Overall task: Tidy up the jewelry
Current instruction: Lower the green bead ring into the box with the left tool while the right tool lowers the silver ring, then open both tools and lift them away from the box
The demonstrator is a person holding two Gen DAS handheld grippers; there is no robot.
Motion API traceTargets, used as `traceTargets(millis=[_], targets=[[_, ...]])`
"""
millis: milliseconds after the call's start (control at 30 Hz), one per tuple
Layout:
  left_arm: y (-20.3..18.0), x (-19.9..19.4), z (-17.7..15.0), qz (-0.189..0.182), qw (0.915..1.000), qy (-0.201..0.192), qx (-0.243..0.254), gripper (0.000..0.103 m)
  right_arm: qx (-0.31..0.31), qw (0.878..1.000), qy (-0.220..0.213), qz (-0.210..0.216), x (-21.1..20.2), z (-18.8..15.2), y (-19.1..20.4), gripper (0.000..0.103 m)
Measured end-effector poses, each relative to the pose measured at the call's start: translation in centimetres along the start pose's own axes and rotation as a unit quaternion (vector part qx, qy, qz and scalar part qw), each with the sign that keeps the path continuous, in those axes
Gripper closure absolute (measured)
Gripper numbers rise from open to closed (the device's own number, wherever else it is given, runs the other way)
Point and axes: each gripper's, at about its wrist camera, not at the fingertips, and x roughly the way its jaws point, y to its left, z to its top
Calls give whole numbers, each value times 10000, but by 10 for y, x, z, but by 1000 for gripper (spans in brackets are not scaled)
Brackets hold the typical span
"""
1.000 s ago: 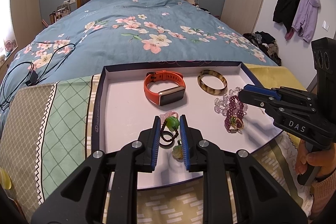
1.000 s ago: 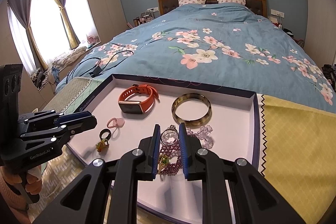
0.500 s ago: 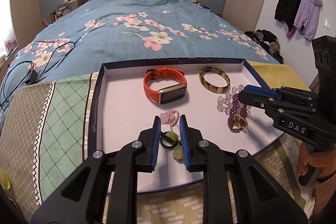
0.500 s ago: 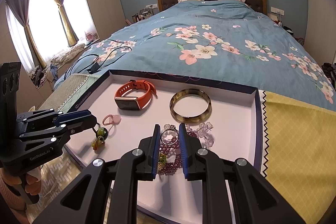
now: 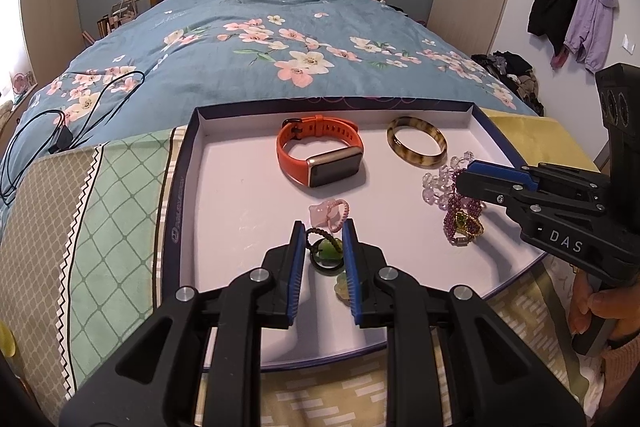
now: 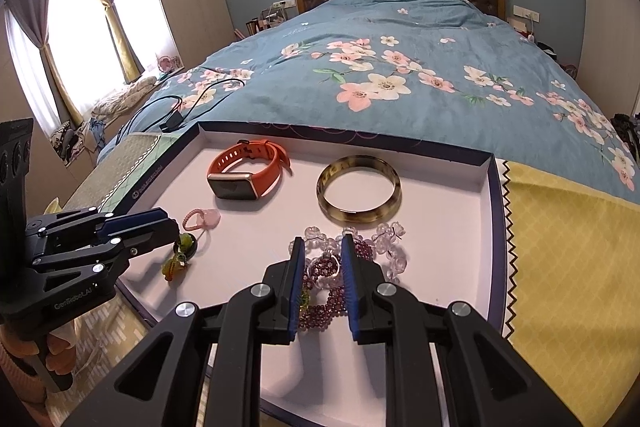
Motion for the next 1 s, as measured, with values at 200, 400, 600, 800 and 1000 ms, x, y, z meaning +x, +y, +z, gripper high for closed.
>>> traceTargets(millis=[200,400,600,800,1000], targets=[[1,-8,0,42,9999,-127,-52,65,43,9999,-88,-36,-6,-2,0,68],[2,-26,-2,127,9993,-321,-119,34,96,9993,-345,-83,-25,-4,1,47],[2,-69,-10,280,9955,-894,-145,8,34,9950,-964,-248,-65,-15,11,12],[-2,-123,-30,595,9862,-1544,-18,6,-102,9864,-1524,-615,-101,-37,26,6],[4,-166,-56,817,9755,-2029,-236,6,-159,9765,-1968,-867,-129,-59,40,6]])
